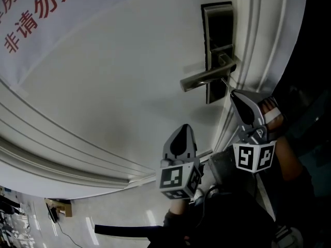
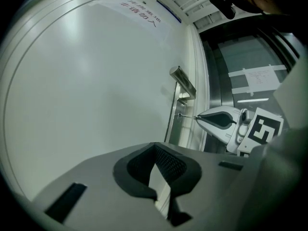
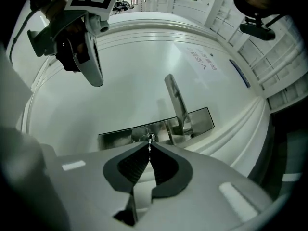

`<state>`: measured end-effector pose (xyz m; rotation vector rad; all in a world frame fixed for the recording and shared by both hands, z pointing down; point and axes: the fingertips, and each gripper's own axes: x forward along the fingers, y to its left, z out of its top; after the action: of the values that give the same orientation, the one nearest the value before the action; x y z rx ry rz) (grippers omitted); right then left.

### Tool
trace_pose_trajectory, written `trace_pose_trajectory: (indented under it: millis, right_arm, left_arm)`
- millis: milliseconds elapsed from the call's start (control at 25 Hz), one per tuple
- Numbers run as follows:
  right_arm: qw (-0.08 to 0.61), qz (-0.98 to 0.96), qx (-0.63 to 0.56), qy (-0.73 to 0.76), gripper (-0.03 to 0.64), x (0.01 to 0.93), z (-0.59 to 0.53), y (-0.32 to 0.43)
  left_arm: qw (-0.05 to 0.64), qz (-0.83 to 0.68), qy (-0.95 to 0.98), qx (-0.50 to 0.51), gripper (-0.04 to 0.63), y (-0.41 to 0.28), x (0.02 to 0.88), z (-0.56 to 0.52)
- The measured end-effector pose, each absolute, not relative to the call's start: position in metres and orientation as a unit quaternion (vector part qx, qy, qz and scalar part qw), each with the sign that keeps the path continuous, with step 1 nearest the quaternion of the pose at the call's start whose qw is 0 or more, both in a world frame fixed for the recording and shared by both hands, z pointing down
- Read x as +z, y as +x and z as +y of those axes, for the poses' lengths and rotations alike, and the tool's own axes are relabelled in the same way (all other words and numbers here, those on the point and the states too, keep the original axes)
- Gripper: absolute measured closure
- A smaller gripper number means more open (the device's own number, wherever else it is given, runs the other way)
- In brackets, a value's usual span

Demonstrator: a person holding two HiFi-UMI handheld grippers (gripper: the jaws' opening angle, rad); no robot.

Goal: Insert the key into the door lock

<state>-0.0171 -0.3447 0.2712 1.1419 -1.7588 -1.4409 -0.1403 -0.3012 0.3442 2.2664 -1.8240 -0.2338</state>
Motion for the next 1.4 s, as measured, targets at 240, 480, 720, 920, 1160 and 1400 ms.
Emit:
trace_pose_trajectory:
  millis: [240,480,720,920,1160,1400]
  right_arm:
    - [0.308,-0.65,-0.552,0.422,0.605,0.272,-0.349,-0.02]
    - [0.323,-0.64,-0.557,0.421,0.605,0.271,-0.351,-0.023]
    - [0.341,-0.627,-0.562,0.417,0.604,0.271,-0.352,-0.025]
    - [0.365,-0.622,-0.554,0.417,0.606,0.27,-0.351,-0.026]
    - [0.388,-0.613,-0.553,0.411,0.606,0.269,-0.351,-0.028]
    - [0.408,-0.6,-0.551,0.412,0.606,0.266,-0.353,-0.03]
  left_arm:
    - [0.108,-0.623,0.771,-0.082,0.595,-0.141,0.342,-0.305]
    - [0.11,-0.621,0.772,-0.08,0.595,-0.139,0.343,-0.307]
    - [0.114,-0.616,0.775,-0.081,0.595,-0.137,0.342,-0.309]
    - [0.111,-0.616,0.775,-0.089,0.595,-0.136,0.342,-0.309]
    - [0.114,-0.616,0.774,-0.09,0.595,-0.138,0.341,-0.308]
    - [0.12,-0.61,0.777,-0.095,0.595,-0.134,0.34,-0.308]
